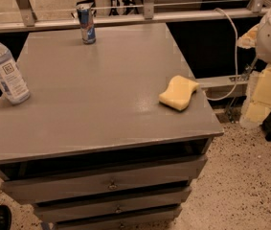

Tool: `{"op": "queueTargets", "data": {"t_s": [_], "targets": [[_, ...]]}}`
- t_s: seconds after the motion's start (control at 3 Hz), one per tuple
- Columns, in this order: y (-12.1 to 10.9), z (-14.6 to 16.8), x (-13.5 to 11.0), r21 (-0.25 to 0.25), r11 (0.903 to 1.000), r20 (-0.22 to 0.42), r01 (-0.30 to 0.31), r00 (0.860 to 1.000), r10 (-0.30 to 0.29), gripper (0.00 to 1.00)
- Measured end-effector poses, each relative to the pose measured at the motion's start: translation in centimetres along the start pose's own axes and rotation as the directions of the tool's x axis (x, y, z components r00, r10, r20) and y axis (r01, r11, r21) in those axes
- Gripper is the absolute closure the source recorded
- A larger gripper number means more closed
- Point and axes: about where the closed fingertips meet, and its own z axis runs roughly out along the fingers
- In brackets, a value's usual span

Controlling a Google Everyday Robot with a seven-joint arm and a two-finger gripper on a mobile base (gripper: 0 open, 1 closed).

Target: Move sponge near blue plastic bottle

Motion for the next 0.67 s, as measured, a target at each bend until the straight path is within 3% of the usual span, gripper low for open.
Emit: {"op": "queueTargets", "data": {"t_s": [0.33,0.67], "targets": [[0.0,0.0,0.0,0.0,1.0,0.0,0.0,1.0,0.0,0.0],[0.2,1.1,-0.6,-0.014,0.9998,0.063,-0.013,0.998,0.014,0.0]]}}
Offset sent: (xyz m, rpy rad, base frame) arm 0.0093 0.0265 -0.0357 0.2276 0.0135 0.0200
